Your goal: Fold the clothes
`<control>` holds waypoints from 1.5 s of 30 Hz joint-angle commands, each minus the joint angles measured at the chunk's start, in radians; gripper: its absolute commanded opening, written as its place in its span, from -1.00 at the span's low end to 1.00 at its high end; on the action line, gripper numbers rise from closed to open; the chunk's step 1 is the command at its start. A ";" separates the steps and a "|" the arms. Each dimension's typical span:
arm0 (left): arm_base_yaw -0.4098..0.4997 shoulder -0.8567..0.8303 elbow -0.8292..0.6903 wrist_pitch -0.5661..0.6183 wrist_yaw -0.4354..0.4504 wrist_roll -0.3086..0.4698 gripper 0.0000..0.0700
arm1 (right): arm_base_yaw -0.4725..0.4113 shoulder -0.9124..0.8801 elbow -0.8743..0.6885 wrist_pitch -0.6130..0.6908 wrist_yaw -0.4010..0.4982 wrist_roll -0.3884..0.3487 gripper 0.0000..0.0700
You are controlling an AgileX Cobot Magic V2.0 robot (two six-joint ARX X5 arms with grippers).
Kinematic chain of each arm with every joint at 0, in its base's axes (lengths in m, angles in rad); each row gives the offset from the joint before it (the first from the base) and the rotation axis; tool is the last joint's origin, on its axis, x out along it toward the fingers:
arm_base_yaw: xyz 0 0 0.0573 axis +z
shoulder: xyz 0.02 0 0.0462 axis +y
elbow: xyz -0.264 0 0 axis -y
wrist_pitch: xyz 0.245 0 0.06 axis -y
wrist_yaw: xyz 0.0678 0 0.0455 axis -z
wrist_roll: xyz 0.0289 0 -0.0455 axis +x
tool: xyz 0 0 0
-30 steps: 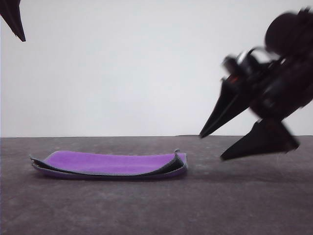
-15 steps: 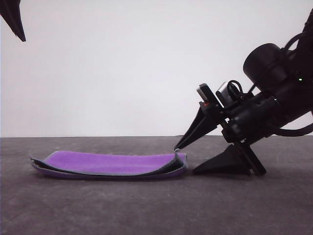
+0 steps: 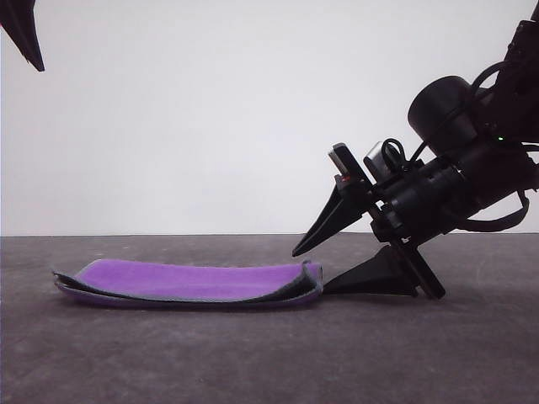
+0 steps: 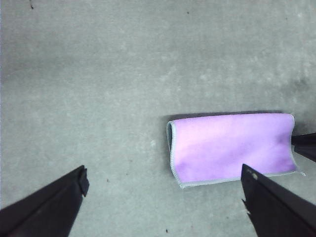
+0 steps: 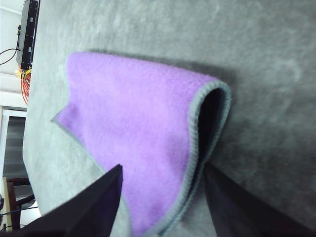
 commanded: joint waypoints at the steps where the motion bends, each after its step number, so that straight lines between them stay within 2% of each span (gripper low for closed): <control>1: 0.003 0.015 0.020 0.007 0.003 0.002 0.71 | 0.012 0.023 0.016 0.006 0.004 0.013 -0.10; 12: 0.003 0.015 0.020 0.007 0.002 0.002 0.71 | -0.009 0.023 0.016 -0.009 0.008 -0.017 -0.09; 19: 0.003 0.015 0.020 0.006 0.002 0.002 0.71 | -0.043 0.023 0.016 -0.068 -0.015 -0.043 -0.09; 27: 0.003 0.015 0.020 0.005 0.002 0.002 0.71 | 0.010 0.023 0.019 -0.064 0.042 -0.039 -0.10; 35: 0.003 0.015 0.020 0.003 0.002 0.002 0.71 | 0.032 0.023 0.034 -0.064 0.043 -0.015 -0.11; 36: 0.003 0.015 0.020 0.003 0.003 0.002 0.71 | 0.035 0.023 0.037 -0.064 0.045 -0.012 -0.15; 39: 0.003 0.015 0.020 0.003 0.002 0.002 0.71 | 0.046 0.023 0.045 -0.064 0.045 -0.012 -0.72; 41: 0.003 0.015 0.020 0.002 0.002 0.002 0.71 | 0.050 0.023 0.051 -0.061 0.044 -0.012 -0.97; 45: 0.003 0.015 0.020 -0.001 0.002 0.002 0.71 | 0.057 0.023 0.064 -0.056 0.040 -0.010 -1.00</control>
